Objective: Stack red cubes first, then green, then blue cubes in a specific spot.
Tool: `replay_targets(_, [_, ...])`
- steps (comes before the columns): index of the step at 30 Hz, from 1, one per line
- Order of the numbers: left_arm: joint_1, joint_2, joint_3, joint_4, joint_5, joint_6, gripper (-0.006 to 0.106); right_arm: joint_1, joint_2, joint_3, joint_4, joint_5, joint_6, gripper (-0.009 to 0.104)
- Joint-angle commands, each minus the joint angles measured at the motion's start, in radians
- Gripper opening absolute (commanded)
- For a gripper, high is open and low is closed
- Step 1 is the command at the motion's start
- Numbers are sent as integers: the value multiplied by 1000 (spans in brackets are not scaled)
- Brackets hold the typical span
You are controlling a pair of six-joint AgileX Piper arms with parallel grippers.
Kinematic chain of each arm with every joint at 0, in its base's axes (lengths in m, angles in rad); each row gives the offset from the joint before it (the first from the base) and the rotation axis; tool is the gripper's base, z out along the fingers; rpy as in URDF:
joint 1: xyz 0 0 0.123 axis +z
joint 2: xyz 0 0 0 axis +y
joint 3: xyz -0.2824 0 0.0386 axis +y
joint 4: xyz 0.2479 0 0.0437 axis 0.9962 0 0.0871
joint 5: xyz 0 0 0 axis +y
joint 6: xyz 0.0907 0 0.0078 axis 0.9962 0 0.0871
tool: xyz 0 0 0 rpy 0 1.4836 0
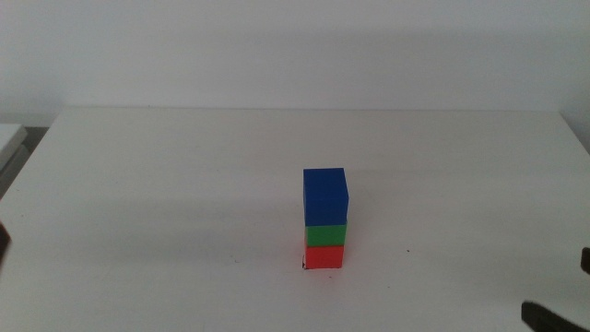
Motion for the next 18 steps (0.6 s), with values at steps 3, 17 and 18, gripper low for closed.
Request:
replay_targets(3, [1, -124, 135, 1, -32, 0, 92, -142, -10, 60, 13, -139, -6, 93])
replay_targets(17, [1, -165, 298, 1, -142, 0, 92, -583, -307, 198, 24, -192, -6, 93])
replay_targets(18, [1, -165, 315, 1, -143, 0, 92, -604, -332, 211, 38, -192, -6, 93])
